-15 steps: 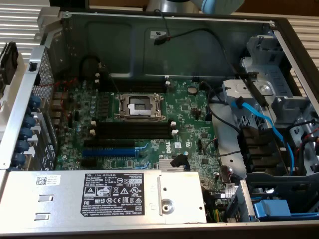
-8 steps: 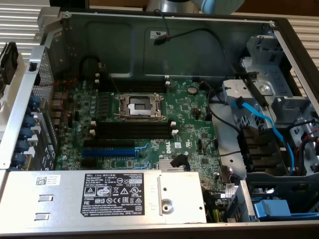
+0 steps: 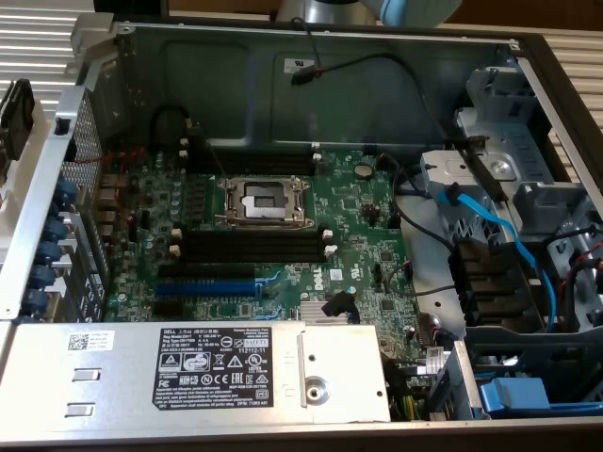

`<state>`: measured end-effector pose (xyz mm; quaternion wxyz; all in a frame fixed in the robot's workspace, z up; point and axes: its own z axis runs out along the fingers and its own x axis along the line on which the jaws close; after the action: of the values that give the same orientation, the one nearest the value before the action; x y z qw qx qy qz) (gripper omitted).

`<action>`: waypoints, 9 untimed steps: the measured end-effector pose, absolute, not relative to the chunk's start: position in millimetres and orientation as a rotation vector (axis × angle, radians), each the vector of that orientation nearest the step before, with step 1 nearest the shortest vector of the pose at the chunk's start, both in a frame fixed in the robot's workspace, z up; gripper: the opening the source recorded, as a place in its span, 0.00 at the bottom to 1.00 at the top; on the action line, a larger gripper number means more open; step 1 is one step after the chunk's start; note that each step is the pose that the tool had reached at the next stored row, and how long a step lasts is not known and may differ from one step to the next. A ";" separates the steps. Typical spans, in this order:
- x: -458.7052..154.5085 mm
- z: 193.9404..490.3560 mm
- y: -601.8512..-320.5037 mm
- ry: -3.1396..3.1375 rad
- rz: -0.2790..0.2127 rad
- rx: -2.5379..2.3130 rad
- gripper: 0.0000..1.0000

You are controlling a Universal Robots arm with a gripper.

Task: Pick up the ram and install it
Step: 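Pick up the ram and move it above insertion slot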

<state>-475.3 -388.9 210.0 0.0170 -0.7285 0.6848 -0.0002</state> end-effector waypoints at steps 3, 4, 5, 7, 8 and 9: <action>-475.3 208.5 -389.0 2.129 -0.001 -2.264 0.24; -475.3 207.9 -389.0 2.129 -0.001 -2.264 0.24; -475.3 207.3 -389.0 2.129 -0.001 -2.264 0.24; -475.3 205.7 -389.0 2.129 -0.001 -2.264 0.24; -475.3 204.8 -389.0 2.129 -0.001 -2.264 0.24; -475.3 204.3 -389.0 2.129 -0.001 -2.264 0.24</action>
<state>-475.3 -389.0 204.3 0.0169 -0.7285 0.6848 -0.0002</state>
